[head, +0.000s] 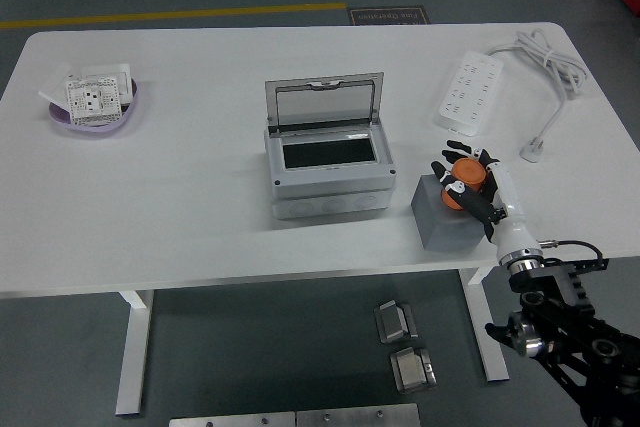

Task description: Pick up the cylinder from the cube,place it in the box,flap close box

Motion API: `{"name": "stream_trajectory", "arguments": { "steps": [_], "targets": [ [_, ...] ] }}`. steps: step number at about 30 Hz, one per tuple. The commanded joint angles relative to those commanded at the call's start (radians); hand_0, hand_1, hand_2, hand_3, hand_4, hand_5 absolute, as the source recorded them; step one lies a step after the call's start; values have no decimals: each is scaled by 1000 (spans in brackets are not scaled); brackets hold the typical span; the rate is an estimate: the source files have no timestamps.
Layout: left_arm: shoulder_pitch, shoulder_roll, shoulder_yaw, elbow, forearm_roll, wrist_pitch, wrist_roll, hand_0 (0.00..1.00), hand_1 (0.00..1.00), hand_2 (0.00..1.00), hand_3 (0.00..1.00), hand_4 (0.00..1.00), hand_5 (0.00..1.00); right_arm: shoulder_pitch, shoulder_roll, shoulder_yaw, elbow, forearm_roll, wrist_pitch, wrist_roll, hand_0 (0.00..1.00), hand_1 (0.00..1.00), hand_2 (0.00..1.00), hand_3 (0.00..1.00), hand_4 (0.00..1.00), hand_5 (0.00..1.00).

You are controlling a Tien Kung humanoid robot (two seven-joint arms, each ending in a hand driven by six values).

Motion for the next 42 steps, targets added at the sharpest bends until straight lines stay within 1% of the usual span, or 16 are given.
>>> {"name": "stream_trajectory", "arguments": {
  "steps": [4,5,10,11,16,17,22,23,28,29,34,35,40,41,42],
  "targets": [
    [-2,0,4,0,-3,3,-5,683,679,672,756,749,559,0,-1,-2,-1,0,-1,-2,706,794,728,741,787,221],
    [-2,0,6,0,-5,4,-7,682,678,671,754,748,558,0,-2,-2,-1,0,-1,-3,705,791,722,744,695,65],
    [-3,0,14,-1,-13,8,-16,682,678,671,754,748,558,0,-3,-4,-1,-1,-4,-5,705,791,722,744,695,65],
    [-3,0,15,-1,-13,9,-17,680,675,669,745,745,557,0,-4,-4,-1,0,-5,-5,703,782,700,718,633,53],
    [-4,-1,17,-1,-13,11,-21,680,675,669,745,745,557,1,-5,-7,-1,0,-10,-5,703,782,700,718,633,53],
    [-5,-1,17,-2,-13,12,-22,679,673,667,745,742,555,1,-5,-8,-1,0,-11,-5,695,782,689,712,591,24],
    [-5,-2,25,-3,-19,15,-29,679,673,667,745,742,555,3,-7,-10,1,0,-16,-4,695,782,689,712,591,24],
    [-5,-2,26,-3,-20,16,-30,677,671,662,742,741,550,3,-7,-10,1,0,-16,-4,684,766,636,694,527,2],
    [-5,-3,34,-4,-28,19,-37,677,671,662,742,741,550,4,-8,-11,4,5,-18,-3,684,766,636,694,527,2],
    [-6,-3,37,-4,-31,20,-39,676,670,660,738,740,552,4,-8,-11,5,6,-18,-3,669,743,586,675,400,2],
    [-6,-4,49,-5,-44,23,-49,676,670,660,738,740,552,5,-8,-11,7,11,-20,-6,669,743,586,675,400,2],
    [-6,-4,52,-5,-47,24,-50,675,667,659,735,743,556,5,-8,-11,7,12,-21,-7,675,680,529,643,119,2],
    [-7,-5,62,-5,-60,27,-60,675,667,659,735,743,556,6,-9,-14,10,8,-29,-20,675,680,529,643,119,2],
    [-8,-5,64,-6,-62,28,-62,675,666,658,736,746,555,7,-9,-15,11,8,-30,-22,620,614,483,559,2,2],
    [-8,-5,65,-6,-64,28,-63,675,666,658,736,746,555,7,-10,-16,11,7,-30,-24,620,614,483,559,2,2]
  ]
}}
